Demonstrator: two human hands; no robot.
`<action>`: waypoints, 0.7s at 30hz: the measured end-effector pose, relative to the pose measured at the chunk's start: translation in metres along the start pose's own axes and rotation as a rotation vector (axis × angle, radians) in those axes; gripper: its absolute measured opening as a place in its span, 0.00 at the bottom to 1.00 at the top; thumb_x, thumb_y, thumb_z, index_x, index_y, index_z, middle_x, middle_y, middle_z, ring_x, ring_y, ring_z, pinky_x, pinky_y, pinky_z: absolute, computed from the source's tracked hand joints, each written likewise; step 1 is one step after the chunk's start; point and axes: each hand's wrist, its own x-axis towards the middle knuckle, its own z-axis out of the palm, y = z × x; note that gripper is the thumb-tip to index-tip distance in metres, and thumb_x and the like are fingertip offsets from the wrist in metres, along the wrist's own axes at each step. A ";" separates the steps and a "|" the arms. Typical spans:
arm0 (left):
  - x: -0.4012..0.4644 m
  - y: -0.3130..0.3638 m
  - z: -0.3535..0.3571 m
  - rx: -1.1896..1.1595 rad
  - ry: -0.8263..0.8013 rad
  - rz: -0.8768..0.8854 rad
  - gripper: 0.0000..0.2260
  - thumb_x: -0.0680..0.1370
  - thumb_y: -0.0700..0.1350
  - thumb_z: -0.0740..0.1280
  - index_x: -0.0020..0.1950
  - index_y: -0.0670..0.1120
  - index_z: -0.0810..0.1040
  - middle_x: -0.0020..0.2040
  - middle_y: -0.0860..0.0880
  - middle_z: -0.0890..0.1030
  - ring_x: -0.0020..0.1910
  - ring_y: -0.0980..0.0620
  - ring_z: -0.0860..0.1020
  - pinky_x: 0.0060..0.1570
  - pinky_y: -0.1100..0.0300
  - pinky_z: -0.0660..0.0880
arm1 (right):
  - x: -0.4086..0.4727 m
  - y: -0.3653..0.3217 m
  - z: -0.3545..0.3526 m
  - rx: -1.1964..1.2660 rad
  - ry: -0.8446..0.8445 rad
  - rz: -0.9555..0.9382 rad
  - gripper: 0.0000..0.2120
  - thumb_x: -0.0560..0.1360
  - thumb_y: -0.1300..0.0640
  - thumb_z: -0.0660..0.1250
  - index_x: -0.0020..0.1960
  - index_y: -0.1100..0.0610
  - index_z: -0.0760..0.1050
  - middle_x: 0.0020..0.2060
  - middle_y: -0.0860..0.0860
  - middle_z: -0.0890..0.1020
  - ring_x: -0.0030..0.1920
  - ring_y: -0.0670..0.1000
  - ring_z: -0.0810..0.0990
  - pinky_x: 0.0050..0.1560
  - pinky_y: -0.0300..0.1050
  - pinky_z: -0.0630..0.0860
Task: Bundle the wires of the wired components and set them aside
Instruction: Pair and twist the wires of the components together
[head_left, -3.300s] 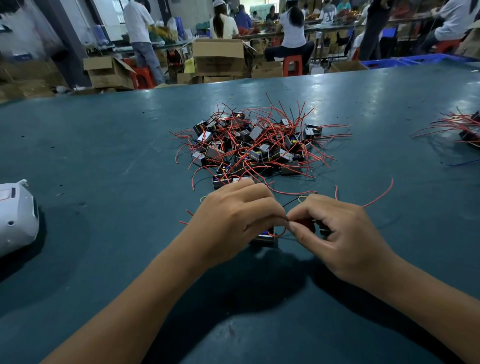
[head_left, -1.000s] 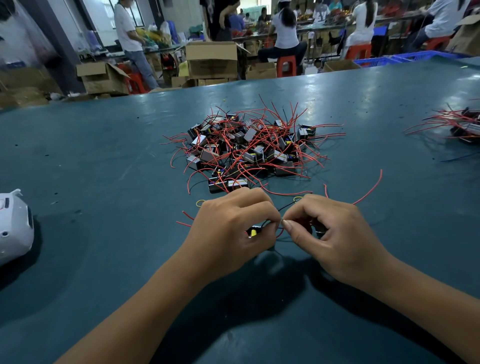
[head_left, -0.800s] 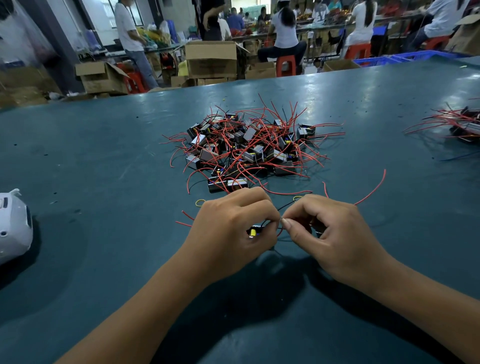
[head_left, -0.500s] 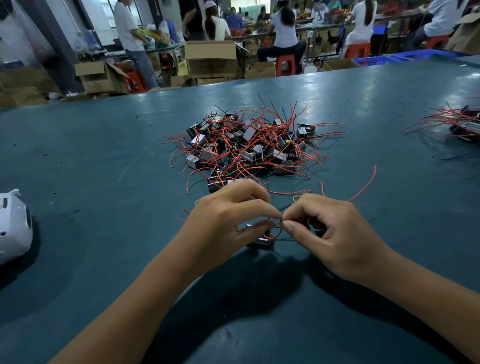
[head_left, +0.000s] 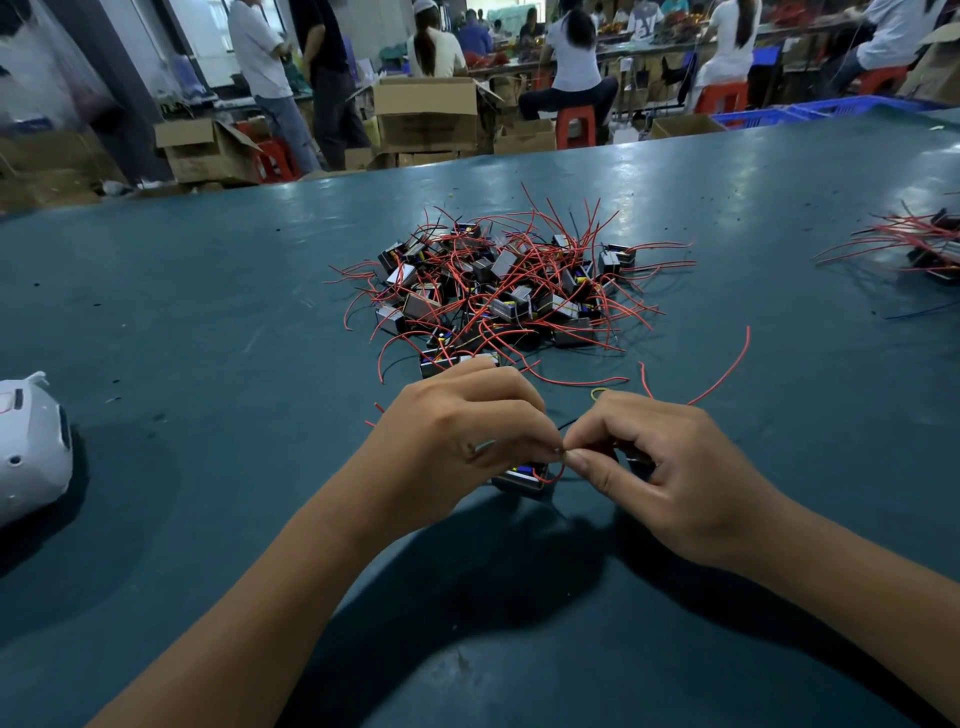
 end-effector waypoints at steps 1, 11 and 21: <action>0.000 0.000 0.000 0.007 0.003 0.002 0.04 0.77 0.43 0.72 0.46 0.44 0.86 0.44 0.49 0.81 0.42 0.46 0.77 0.41 0.50 0.74 | 0.000 0.000 0.000 -0.003 -0.002 -0.001 0.04 0.76 0.58 0.67 0.45 0.57 0.79 0.37 0.40 0.75 0.39 0.38 0.72 0.43 0.28 0.66; 0.001 0.004 -0.003 -0.172 -0.162 -0.194 0.04 0.75 0.45 0.75 0.46 0.45 0.85 0.42 0.52 0.79 0.42 0.54 0.75 0.41 0.54 0.74 | 0.000 -0.005 -0.001 -0.157 -0.073 -0.078 0.03 0.76 0.59 0.67 0.45 0.59 0.78 0.39 0.40 0.69 0.38 0.40 0.67 0.42 0.31 0.66; 0.000 0.011 -0.004 -0.380 -0.212 -0.498 0.06 0.78 0.47 0.72 0.42 0.47 0.82 0.32 0.60 0.76 0.30 0.63 0.70 0.32 0.71 0.64 | -0.001 -0.009 0.004 -0.165 0.005 -0.017 0.03 0.74 0.60 0.69 0.44 0.59 0.81 0.35 0.46 0.76 0.35 0.41 0.71 0.39 0.32 0.67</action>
